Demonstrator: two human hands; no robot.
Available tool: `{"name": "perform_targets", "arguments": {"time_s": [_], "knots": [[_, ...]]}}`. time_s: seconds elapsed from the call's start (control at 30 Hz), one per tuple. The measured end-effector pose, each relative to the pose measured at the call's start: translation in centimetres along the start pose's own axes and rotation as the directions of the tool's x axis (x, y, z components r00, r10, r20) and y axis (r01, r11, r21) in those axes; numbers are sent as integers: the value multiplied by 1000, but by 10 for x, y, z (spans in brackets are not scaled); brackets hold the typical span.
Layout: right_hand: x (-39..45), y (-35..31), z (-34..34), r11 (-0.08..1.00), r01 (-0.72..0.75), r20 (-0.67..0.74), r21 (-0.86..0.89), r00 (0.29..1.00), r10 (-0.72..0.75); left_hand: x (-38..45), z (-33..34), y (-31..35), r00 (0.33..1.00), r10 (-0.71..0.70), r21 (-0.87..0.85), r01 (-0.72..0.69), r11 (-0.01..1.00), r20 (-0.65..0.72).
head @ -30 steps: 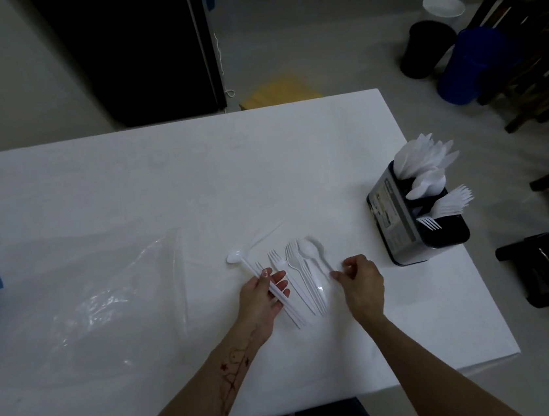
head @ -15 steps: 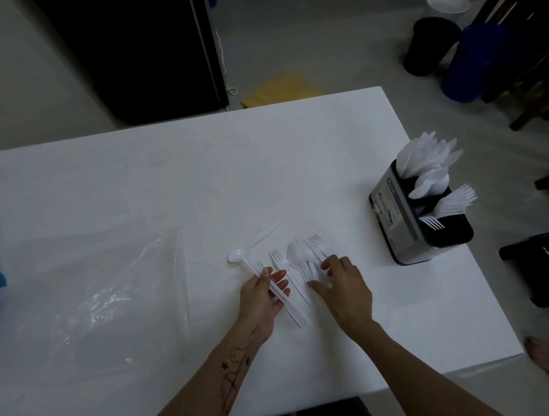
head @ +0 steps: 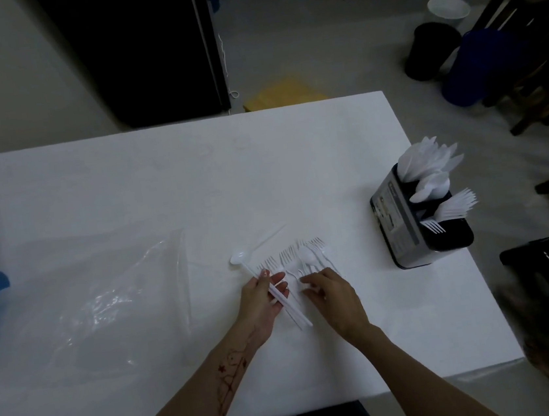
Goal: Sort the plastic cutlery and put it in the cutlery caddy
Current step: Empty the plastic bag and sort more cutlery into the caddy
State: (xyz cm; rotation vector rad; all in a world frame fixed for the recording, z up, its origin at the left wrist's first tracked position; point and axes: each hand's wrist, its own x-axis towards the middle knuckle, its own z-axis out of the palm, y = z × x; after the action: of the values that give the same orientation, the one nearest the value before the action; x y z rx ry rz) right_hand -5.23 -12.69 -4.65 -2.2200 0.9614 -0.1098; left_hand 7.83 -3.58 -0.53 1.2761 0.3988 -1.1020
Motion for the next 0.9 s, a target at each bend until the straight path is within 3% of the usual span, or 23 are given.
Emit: {"name": "perform_targets", "arguments": {"time_s": [0.13,0.23,0.47,0.63,0.77,0.9], "knots": [[8,-5,-34,997,0,-94,81,996,8,-4,18,13,993,58,151,-73,986,104],[17,-15,-73,982,18,-194,188,981,19,-11,49,33,957,197,299,-256,920,212],[45,-26,-192,917,105,-523,385,844,123,-37,185,72,790,453,161,-553,817,413],[63,-2,-245,936,48,-604,348,775,185,-20,251,60,784,479,152,-570,808,394],[72,20,-256,952,28,-605,306,777,172,-6,268,43,793,501,212,-586,782,347],[73,30,-258,964,69,-615,258,781,109,-2,272,32,738,575,233,-665,710,353]]}}
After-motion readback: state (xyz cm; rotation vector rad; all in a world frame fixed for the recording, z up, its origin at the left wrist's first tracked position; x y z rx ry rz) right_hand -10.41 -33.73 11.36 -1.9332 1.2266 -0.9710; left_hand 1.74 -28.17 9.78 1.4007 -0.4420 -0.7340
